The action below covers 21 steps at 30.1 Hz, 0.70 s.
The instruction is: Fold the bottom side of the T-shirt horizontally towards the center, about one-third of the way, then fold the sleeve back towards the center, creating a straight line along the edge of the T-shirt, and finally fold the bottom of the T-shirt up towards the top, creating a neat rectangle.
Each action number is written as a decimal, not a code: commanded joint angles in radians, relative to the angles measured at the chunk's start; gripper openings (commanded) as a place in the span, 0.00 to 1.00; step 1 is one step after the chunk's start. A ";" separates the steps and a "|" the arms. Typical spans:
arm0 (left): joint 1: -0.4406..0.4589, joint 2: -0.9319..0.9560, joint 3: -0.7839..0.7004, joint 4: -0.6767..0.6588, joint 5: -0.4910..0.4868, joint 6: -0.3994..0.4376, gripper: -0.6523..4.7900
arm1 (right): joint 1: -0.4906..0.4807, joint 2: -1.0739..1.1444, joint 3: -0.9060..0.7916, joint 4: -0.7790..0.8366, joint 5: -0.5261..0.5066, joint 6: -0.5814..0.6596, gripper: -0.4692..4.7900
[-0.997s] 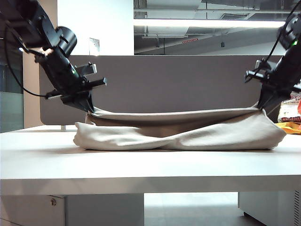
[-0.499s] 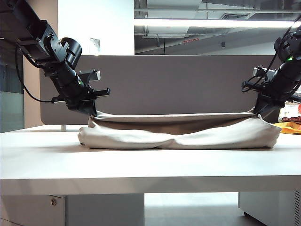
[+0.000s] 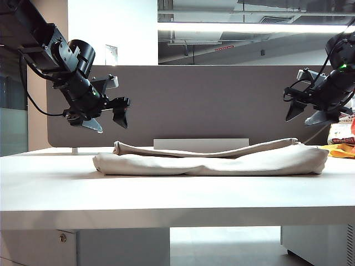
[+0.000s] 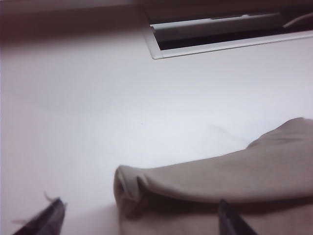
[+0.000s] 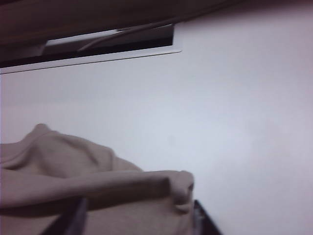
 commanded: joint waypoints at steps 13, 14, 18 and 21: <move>0.003 -0.100 -0.039 -0.214 0.016 -0.043 0.11 | 0.000 -0.039 -0.005 -0.154 -0.106 0.025 0.08; 0.002 -0.122 -0.056 -0.201 0.011 -0.043 0.11 | 0.002 -0.049 -0.017 -0.151 -0.107 -0.002 0.08; 0.002 -0.256 -0.198 -0.076 -0.019 -0.040 0.11 | 0.016 -0.124 -0.100 -0.082 -0.107 -0.059 0.08; 0.002 -0.375 -0.335 0.012 -0.035 -0.056 0.11 | 0.025 -0.215 -0.215 0.012 -0.107 -0.052 0.08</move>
